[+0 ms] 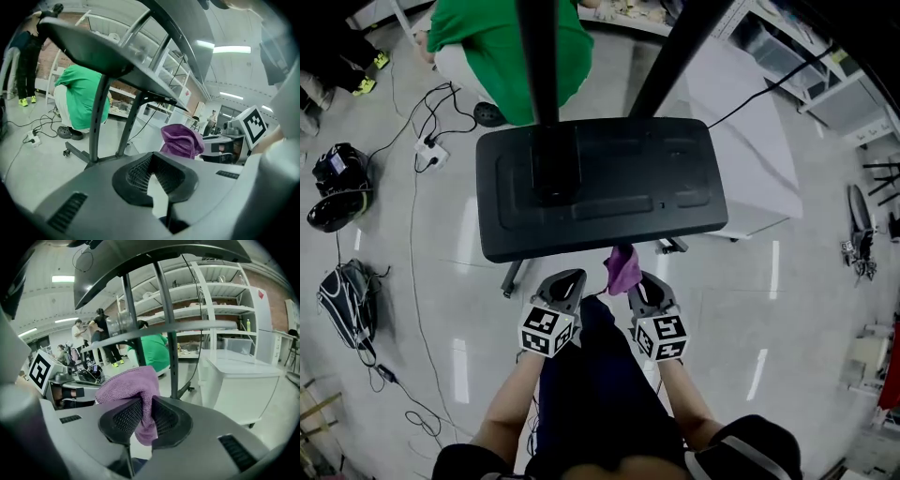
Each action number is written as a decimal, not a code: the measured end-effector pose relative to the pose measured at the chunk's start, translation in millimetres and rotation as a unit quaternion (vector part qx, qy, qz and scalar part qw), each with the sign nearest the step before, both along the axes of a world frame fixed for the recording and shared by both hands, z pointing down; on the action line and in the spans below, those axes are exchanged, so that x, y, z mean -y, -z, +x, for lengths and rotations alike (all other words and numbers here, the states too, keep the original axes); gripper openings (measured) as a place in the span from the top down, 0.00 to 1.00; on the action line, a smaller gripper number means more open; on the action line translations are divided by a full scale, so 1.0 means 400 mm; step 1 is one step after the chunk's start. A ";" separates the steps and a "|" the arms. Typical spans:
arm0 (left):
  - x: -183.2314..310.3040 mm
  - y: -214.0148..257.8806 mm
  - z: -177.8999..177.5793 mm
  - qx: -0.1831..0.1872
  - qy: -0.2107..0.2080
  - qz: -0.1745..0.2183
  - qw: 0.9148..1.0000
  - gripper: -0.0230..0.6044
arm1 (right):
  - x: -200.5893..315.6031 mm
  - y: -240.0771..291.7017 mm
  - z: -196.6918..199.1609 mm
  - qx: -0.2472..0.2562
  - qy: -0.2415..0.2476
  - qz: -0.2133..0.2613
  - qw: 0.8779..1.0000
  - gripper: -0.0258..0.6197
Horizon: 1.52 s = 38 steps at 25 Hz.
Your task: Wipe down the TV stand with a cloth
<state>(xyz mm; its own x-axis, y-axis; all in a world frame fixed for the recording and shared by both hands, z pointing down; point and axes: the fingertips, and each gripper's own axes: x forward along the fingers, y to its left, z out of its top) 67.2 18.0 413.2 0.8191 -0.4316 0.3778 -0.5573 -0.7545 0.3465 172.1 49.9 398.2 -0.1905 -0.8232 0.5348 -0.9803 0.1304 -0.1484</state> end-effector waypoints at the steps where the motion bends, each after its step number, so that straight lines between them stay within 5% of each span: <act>1: -0.011 0.030 -0.005 0.004 0.002 -0.005 1.000 0.95 | -0.007 0.034 -0.005 -0.002 0.009 -0.002 1.000 0.85; 12: -0.036 0.459 -0.022 -0.010 0.040 -0.041 0.998 0.95 | -0.036 0.474 0.003 -0.005 0.022 0.025 0.999 0.85; 22: -0.100 0.891 -0.064 -0.046 0.061 0.018 0.997 0.95 | -0.096 0.888 -0.005 -0.030 -0.023 0.099 0.994 0.85; 30: -0.203 1.111 -0.138 -0.068 0.065 0.053 0.994 0.95 | -0.237 1.100 -0.050 0.016 -0.090 0.136 0.987 0.85; 38: -0.277 1.185 -0.160 -0.079 0.078 0.063 0.992 0.95 | -0.318 1.198 -0.075 0.030 -0.084 0.163 0.983 0.86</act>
<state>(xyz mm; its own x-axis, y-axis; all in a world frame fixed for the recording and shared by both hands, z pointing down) 3.1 128.7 -60.9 0.7832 -0.5937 0.1846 -0.6171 -0.7061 0.3473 142.2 177.2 -81.0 -0.0607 -0.9713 0.2299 -0.9829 0.0180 -0.1833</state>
